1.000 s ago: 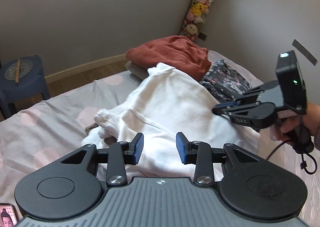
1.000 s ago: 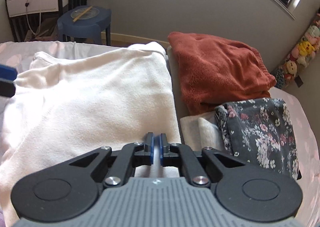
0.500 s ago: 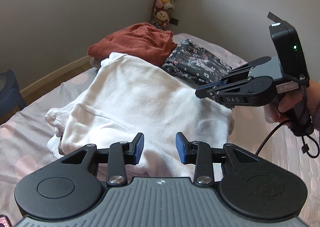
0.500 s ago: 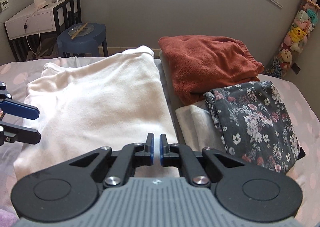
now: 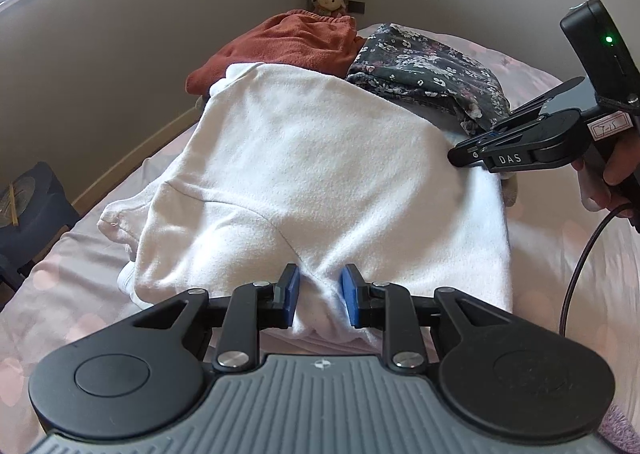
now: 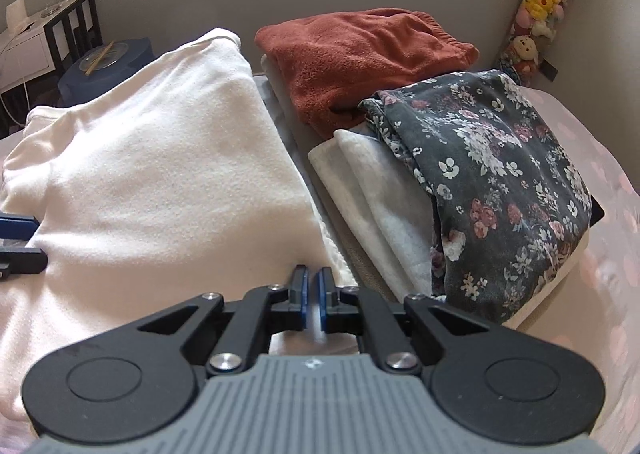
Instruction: Fold clothes
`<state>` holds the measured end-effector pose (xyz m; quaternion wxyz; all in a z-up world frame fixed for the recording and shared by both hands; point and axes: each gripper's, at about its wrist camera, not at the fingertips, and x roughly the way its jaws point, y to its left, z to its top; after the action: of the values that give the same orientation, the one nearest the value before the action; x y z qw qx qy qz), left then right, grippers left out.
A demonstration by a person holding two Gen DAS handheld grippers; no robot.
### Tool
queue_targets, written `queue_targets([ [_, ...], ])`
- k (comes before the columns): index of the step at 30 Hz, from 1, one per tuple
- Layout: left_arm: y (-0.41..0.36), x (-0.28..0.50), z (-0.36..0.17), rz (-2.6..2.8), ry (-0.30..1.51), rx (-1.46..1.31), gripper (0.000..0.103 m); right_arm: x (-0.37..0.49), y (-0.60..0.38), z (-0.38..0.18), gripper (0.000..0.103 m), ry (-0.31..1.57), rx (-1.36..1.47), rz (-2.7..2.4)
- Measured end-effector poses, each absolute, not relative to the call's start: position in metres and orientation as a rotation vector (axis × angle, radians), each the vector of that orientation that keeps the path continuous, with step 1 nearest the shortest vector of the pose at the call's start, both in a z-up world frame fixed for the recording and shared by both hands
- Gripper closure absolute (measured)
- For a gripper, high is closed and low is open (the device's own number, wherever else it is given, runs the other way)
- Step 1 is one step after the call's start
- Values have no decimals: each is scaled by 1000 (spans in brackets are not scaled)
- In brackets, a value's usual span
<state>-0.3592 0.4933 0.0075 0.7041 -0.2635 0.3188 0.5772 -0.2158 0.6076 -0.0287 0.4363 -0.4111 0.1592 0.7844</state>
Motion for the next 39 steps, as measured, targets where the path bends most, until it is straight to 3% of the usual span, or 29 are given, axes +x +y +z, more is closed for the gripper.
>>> queue_targets([
  [7,478,-357,29,1300,641,-576,80,-206,567,8,93,408,-878,1940],
  [11,466,-356,41,1304,596,-554,74,-206,533,27,66,436,-813,1920],
  [14,456,-356,51,1314,562,-521,60,-209,505,38,61,459,-758,1935],
  [16,451,-356,55,1325,539,-502,57,-211,487,45,53,469,-715,1941],
  [18,446,-358,59,1339,518,-488,53,-213,468,51,36,462,-668,1940],
  [21,441,-360,61,1367,491,-467,47,-219,444,56,20,416,-617,1924],
  [25,437,-363,62,1422,474,-453,45,-225,420,59,13,394,-553,1896],
  [27,434,-365,61,1451,462,-432,35,-225,413,57,7,417,-511,1864],
  [31,430,-368,60,1492,448,-374,29,-226,400,51,6,423,-443,1814],
  [39,424,-372,52,1495,436,-368,28,-227,394,26,6,531,-393,1719],
])
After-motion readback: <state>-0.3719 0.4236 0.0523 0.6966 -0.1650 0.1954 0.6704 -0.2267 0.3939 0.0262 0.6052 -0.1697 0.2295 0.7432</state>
